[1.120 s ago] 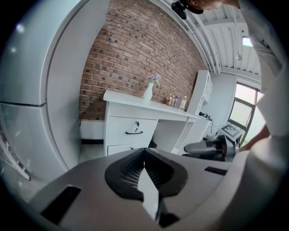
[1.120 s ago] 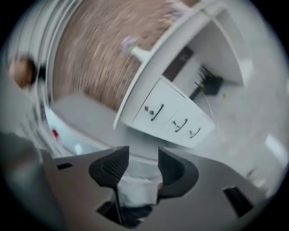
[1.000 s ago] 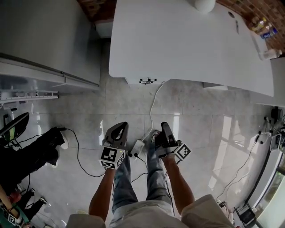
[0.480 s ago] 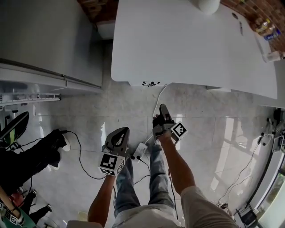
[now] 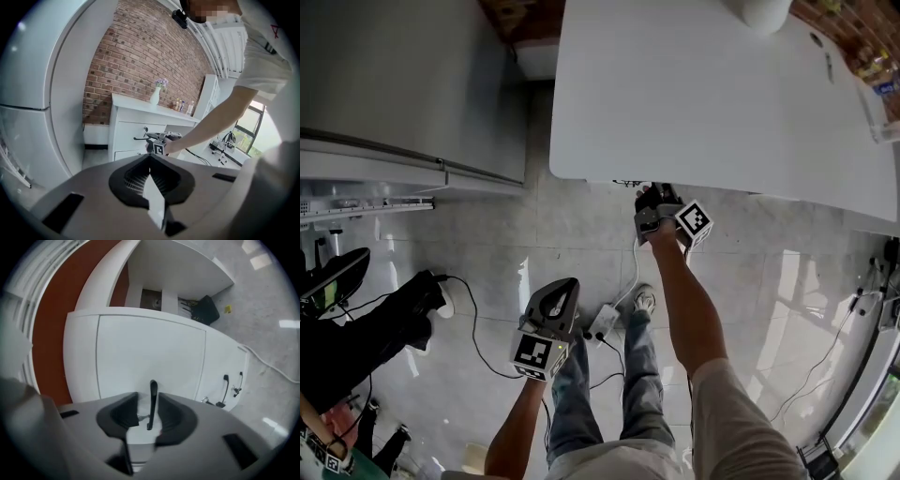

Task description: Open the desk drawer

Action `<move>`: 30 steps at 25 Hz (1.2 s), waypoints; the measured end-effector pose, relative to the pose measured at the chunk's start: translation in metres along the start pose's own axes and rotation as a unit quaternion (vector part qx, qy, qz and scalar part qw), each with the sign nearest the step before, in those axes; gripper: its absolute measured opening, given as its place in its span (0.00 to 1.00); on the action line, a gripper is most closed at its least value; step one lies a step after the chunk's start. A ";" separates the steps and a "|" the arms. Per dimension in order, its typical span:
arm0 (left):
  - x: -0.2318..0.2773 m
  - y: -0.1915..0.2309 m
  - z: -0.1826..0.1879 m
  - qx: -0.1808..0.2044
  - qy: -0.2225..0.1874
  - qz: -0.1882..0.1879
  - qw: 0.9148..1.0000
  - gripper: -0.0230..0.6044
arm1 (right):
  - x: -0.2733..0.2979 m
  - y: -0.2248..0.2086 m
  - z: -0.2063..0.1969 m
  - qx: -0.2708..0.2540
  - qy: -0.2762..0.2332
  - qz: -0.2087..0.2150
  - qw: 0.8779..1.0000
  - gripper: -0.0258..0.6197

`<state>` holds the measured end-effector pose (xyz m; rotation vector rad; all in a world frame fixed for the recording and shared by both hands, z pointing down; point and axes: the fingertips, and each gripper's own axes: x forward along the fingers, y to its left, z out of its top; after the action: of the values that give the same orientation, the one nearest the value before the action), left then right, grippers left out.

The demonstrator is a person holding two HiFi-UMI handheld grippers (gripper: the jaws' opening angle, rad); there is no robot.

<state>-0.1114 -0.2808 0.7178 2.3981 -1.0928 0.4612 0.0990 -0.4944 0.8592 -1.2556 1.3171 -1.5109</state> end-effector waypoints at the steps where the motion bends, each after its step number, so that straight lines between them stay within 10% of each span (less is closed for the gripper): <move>1: 0.000 0.001 0.000 0.000 0.000 0.000 1.000 0.06 | -0.001 0.000 0.001 0.005 -0.004 0.000 1.000 0.09; 14: -0.001 0.004 -0.002 0.008 0.006 -0.001 1.000 0.06 | -0.018 -0.004 -0.006 0.006 -0.012 -0.006 1.000 0.09; 30: -0.010 0.003 0.001 0.003 0.002 0.005 1.000 0.06 | -0.205 -0.052 -0.080 0.032 0.005 -0.070 0.997 0.09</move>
<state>-0.1202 -0.2767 0.7129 2.3973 -1.1045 0.4724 0.0721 -0.2705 0.8722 -1.3233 1.1979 -1.6461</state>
